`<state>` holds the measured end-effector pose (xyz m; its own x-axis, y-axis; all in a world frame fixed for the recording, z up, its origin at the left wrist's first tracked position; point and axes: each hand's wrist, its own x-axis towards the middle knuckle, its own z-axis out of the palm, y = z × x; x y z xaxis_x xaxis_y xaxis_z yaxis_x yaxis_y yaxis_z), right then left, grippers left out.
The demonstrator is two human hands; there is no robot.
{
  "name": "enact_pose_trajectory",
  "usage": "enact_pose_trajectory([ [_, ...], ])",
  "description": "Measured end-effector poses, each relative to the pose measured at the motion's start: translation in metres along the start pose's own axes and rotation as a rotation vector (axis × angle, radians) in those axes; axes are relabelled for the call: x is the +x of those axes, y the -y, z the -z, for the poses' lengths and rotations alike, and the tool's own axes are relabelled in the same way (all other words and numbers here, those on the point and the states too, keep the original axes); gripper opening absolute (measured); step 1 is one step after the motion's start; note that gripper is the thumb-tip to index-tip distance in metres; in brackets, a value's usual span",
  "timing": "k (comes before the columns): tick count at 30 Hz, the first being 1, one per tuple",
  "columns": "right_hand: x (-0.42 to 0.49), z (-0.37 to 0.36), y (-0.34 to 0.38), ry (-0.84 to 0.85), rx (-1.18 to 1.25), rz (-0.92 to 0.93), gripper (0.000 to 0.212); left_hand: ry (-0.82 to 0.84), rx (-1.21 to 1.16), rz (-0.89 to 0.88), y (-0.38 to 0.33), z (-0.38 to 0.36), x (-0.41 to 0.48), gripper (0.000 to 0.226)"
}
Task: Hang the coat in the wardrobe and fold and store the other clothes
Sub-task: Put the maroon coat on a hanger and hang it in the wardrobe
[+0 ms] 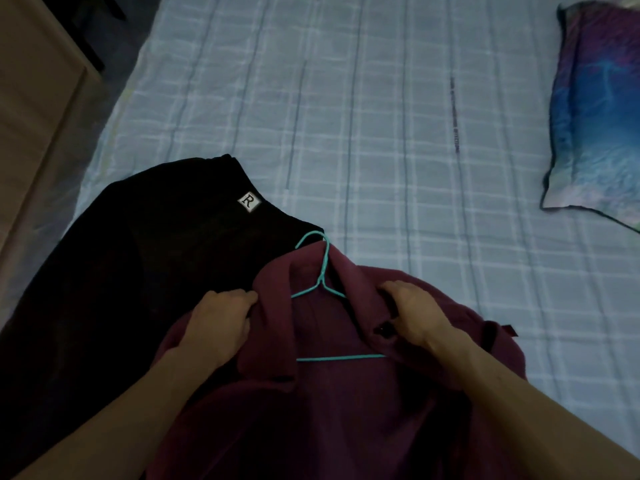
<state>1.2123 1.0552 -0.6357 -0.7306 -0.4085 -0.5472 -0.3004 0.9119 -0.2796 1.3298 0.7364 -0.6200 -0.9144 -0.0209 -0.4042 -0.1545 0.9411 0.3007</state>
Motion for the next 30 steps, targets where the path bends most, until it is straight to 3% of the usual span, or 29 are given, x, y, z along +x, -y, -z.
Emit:
enact_pose_trajectory([
  [2,-0.001,-0.004,0.012,-0.068,-0.033,0.007,0.029,-0.064,-0.001,-0.001,-0.009,-0.004,-0.002,0.024],
  [6,-0.015,-0.010,0.024,-0.136,0.086,0.028,0.013,-0.191,0.005,-0.031,-0.015,0.002,-0.013,0.022],
  [8,-0.025,-0.004,0.025,-0.204,0.182,0.030,0.015,-0.241,0.005,-0.053,-0.016,0.011,-0.019,0.023],
  [12,-0.050,0.026,0.033,-0.342,0.236,0.079,0.038,-0.347,-0.024,-0.079,-0.022,0.038,-0.034,0.021],
  [17,-0.091,0.082,0.050,-0.447,0.241,0.071,0.018,-0.411,-0.049,-0.114,-0.036,0.085,-0.066,0.025],
  [30,-0.267,0.230,0.117,-0.801,0.199,0.228,0.039,-0.783,0.024,-0.261,-0.104,0.247,-0.193,0.030],
])
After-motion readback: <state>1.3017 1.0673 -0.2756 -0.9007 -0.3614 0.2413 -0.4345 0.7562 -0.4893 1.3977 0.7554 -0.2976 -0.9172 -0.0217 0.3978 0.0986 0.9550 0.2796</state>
